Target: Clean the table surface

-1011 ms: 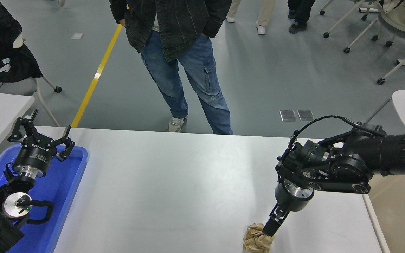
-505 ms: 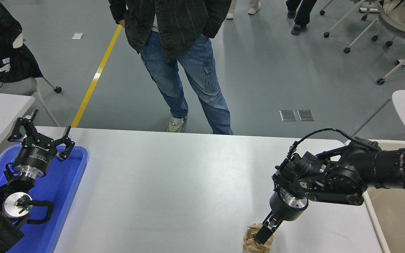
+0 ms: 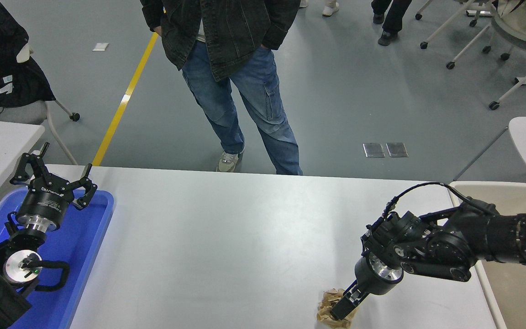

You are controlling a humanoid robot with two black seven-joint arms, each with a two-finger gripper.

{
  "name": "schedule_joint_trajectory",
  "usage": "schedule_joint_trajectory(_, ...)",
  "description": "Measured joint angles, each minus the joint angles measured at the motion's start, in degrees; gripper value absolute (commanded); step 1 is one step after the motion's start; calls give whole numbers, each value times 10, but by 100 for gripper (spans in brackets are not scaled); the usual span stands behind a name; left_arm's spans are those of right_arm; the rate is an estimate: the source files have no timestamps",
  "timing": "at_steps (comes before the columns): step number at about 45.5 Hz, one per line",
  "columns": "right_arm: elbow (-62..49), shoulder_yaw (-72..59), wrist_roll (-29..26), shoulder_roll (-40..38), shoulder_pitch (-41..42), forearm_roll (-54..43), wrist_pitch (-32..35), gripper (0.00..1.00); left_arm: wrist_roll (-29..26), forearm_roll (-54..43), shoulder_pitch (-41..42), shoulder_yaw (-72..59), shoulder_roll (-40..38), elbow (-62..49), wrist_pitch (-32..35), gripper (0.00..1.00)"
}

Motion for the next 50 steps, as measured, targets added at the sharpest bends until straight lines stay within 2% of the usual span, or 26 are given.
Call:
schedule_joint_trajectory(2,-1,0,0,0,-3,-1,-1,69,0,0,0,0,0,0,0,100)
schedule_joint_trajectory(4,-2,1,0,0,-5,-1,-3,54,0,0,0,0,0,0,0,100)
schedule_joint_trajectory(9,-4,1,8,0,-8,-3,-7,0,0,0,0,0,0,0,0,100)
schedule_joint_trajectory(37,-6,2,78,-22,29,-4,-11,0,0,0,0,0,0,0,0,100)
schedule_joint_trajectory(50,9,67,123,-59,64,2,-9,0,0,0,0,0,0,0,0,100)
